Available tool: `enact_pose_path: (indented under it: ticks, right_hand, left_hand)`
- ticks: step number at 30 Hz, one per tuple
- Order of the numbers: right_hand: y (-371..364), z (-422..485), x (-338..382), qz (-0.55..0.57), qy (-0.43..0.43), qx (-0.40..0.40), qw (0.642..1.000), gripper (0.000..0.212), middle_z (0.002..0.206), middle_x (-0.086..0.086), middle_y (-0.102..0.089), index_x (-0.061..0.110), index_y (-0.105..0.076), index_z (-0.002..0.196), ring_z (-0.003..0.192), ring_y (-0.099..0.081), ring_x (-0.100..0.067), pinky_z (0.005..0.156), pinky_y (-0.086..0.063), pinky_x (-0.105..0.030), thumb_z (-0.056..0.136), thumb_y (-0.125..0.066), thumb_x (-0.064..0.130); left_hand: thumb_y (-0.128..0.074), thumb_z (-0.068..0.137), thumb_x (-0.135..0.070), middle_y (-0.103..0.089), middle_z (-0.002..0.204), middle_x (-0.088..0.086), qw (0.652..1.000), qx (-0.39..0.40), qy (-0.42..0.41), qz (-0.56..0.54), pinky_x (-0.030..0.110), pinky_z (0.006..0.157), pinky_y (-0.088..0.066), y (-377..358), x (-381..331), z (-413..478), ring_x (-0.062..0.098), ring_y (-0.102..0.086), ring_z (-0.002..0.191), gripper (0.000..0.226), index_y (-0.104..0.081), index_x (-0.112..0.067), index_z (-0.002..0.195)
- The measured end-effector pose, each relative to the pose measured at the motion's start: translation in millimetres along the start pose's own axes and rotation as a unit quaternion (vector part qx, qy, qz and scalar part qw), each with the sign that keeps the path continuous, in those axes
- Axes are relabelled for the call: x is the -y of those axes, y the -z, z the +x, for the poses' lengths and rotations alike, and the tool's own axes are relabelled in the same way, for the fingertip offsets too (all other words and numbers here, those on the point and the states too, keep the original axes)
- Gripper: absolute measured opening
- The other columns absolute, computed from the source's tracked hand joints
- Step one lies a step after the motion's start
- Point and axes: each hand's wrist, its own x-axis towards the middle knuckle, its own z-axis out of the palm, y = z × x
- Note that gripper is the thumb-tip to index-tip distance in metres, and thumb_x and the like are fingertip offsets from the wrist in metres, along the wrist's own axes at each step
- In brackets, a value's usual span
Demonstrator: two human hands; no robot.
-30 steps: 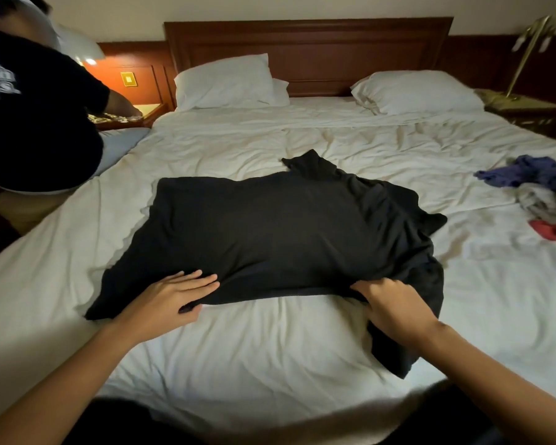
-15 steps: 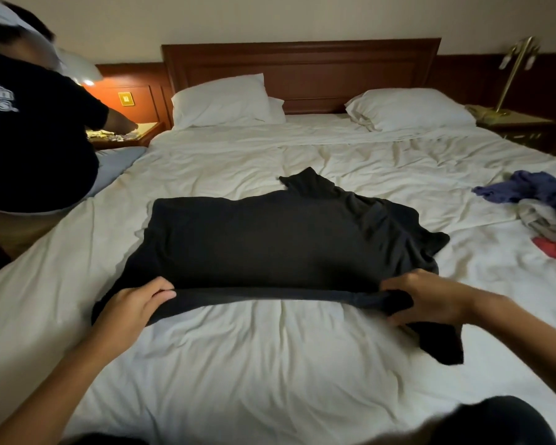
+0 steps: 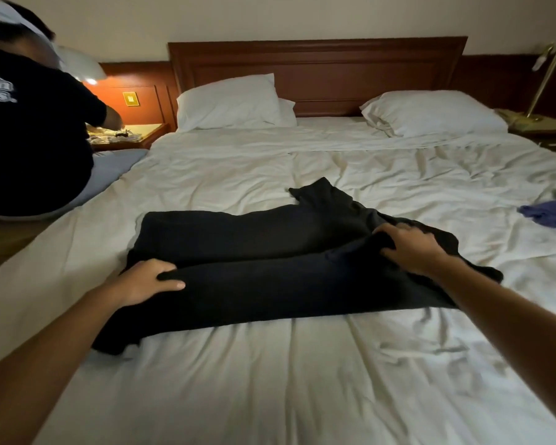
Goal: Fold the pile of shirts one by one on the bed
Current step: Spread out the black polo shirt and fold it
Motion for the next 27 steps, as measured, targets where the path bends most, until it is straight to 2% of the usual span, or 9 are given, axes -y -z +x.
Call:
enact_pose_path:
  ticks: [4,6,9,13,16,18,20,24,27]
  right_hand:
    - [-65.3,0.6,-11.1,0.012,-0.08,0.023,0.996,0.07,0.144,-0.009,-0.043,0.041,-0.025,0.151,0.133,-0.041,-0.036,0.105,-0.034,-0.053,0.09,-0.045,0.07]
    - [-77.9,0.2,-21.8,0.014,-0.097,-0.031,0.995,0.07,0.14,-0.01,-0.048,0.033,-0.035,0.148,0.127,-0.046,-0.037,0.101,-0.038,-0.051,0.089,-0.046,0.07]
    - [-74.5,6.7,-33.7,0.042,-0.1,-0.034,0.993,0.07,0.125,-0.012,-0.063,0.023,-0.053,0.132,0.11,-0.06,-0.036,0.085,-0.047,-0.044,0.083,-0.054,0.073]
    - [-58.7,0.3,-46.8,0.036,-0.105,0.006,0.994,0.084,0.111,-0.012,-0.067,0.025,-0.056,0.118,0.097,-0.065,-0.036,0.07,-0.047,-0.039,0.066,-0.049,0.091]
    - [-52.5,-13.0,-57.3,0.047,-0.096,0.016,0.994,0.087,0.107,-0.01,-0.069,0.026,-0.057,0.112,0.095,-0.065,-0.033,0.071,-0.047,-0.038,0.057,-0.054,0.093]
    - [-50.0,-21.9,-62.8,0.096,-0.087,0.003,0.992,0.071,0.101,-0.007,-0.07,0.026,-0.061,0.1,0.091,-0.064,-0.03,0.072,-0.045,-0.036,0.057,-0.061,0.082]
    - [-50.6,-30.5,-69.2,0.168,-0.101,-0.04,0.98,0.048,0.1,-0.006,-0.07,0.028,-0.063,0.092,0.088,-0.061,-0.026,0.073,-0.042,-0.034,0.064,-0.074,0.065]
    - [-54.6,-52.4,-70.7,0.278,-0.14,-0.079,0.947,0.046,0.101,0.003,-0.064,0.034,-0.064,0.104,0.096,-0.06,-0.022,0.08,-0.043,-0.035,0.07,-0.077,0.061]
    - [-62.0,-70.0,-58.9,0.239,-0.12,-0.095,0.959,0.043,0.1,0.0,-0.063,0.031,-0.062,0.109,0.096,-0.063,-0.028,0.077,-0.043,-0.034,0.076,-0.079,0.052]
  left_hand:
    - [-0.086,0.075,-0.032,-0.072,0.09,-0.007,0.994,0.093,0.052,0.036,0.025,0.083,-0.048,1.7,21.6,5.9,0.006,-0.066,0.089,0.026,-0.071,-0.021,0.092]
    - [-0.079,0.078,-0.016,-0.071,0.1,-0.01,0.985,0.143,0.075,0.068,0.019,0.086,-0.049,14.8,30.1,2.2,0.002,-0.064,0.095,0.026,-0.07,-0.023,0.102]
    - [-0.066,0.078,-0.005,-0.069,0.084,0.0,0.972,0.184,0.114,0.093,0.025,0.067,-0.053,34.7,40.2,-6.4,0.009,-0.066,0.073,0.017,-0.069,-0.021,0.084]
    - [-0.067,0.085,0.0,-0.073,0.093,0.012,0.975,0.114,0.162,0.098,0.03,0.071,-0.055,56.5,55.9,-7.1,0.022,-0.07,0.084,0.015,-0.071,-0.007,0.097]
    - [-0.07,0.082,0.001,-0.068,0.084,0.015,0.974,0.016,0.219,0.06,0.03,0.065,-0.048,64.7,64.6,-5.6,0.027,-0.064,0.08,0.008,-0.069,-0.007,0.081]
    - [-0.072,0.082,-0.004,-0.066,0.097,0.021,0.961,-0.089,0.26,0.009,0.032,0.067,-0.046,63.0,71.1,-5.5,0.037,-0.061,0.089,0.009,-0.068,-0.004,0.09]
    - [-0.076,0.084,-0.018,-0.062,0.112,0.019,0.944,-0.159,0.286,-0.04,0.036,0.071,-0.048,52.9,73.4,-10.3,0.037,-0.059,0.096,0.035,-0.061,-0.006,0.113]
    - [-0.084,0.076,-0.043,-0.057,0.124,0.011,0.923,-0.13,0.32,-0.171,0.041,0.085,-0.046,27.1,68.3,-33.2,0.034,-0.057,0.113,0.073,-0.051,-0.011,0.133]
    - [-0.087,0.07,-0.042,-0.067,0.102,0.012,0.933,-0.117,0.31,-0.144,0.039,0.082,-0.048,10.7,69.3,-54.4,0.029,-0.062,0.091,0.056,-0.065,-0.004,0.104]
